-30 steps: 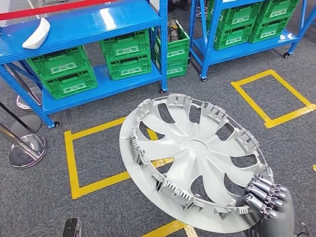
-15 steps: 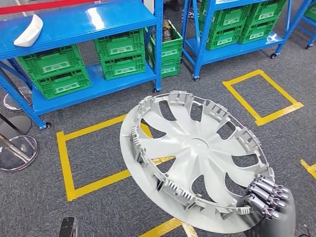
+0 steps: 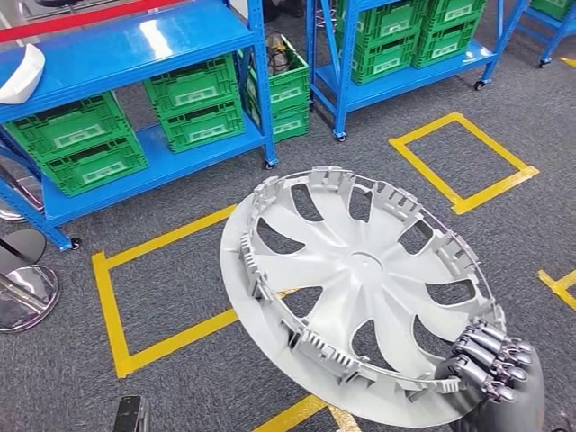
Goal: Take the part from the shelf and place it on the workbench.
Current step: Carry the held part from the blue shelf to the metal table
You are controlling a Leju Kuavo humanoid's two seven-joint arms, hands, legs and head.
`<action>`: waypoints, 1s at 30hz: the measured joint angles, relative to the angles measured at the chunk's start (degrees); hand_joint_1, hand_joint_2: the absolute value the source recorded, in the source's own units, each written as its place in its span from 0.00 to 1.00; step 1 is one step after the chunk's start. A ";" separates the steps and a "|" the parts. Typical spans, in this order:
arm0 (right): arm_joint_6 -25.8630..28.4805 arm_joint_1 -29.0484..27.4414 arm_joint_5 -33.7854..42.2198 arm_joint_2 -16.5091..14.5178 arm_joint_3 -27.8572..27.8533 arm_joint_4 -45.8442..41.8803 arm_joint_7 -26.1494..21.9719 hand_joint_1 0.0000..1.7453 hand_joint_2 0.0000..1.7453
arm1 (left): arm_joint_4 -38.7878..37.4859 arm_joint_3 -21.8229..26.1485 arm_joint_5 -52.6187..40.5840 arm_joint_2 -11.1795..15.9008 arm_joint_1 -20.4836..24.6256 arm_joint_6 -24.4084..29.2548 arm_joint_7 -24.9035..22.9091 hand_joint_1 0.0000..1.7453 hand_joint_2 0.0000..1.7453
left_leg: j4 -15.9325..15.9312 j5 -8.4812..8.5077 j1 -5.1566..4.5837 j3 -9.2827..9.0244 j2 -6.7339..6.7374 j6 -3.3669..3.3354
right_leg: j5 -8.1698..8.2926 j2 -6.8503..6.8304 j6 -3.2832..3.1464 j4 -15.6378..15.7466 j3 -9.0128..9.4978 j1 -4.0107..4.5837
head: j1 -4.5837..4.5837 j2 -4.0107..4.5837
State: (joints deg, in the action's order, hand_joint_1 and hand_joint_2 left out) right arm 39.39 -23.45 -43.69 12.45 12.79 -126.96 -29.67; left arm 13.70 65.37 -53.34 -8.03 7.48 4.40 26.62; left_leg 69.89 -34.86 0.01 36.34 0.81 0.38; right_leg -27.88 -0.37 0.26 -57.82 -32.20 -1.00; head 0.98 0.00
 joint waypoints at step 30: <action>0.00 -0.59 0.46 -0.78 -1.62 -0.97 -0.35 1.00 1.00 | 0.00 -1.60 1.03 0.09 0.09 0.19 -0.21 0.00 0.00 | -2.67 0.80 -0.10 -1.44 0.01 -0.01 | 0.04 0.06 -0.01 0.09 0.06 0.06 | 0.38 0.00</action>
State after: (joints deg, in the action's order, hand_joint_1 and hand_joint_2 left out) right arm 39.39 -24.04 -43.23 11.68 11.17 -127.93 -30.02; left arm 13.70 63.77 -52.31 -7.93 7.57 4.59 26.41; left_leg 67.21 -34.05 -0.09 34.90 0.83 0.37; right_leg -27.85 -0.31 0.26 -57.73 -32.14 -0.94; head 1.37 0.00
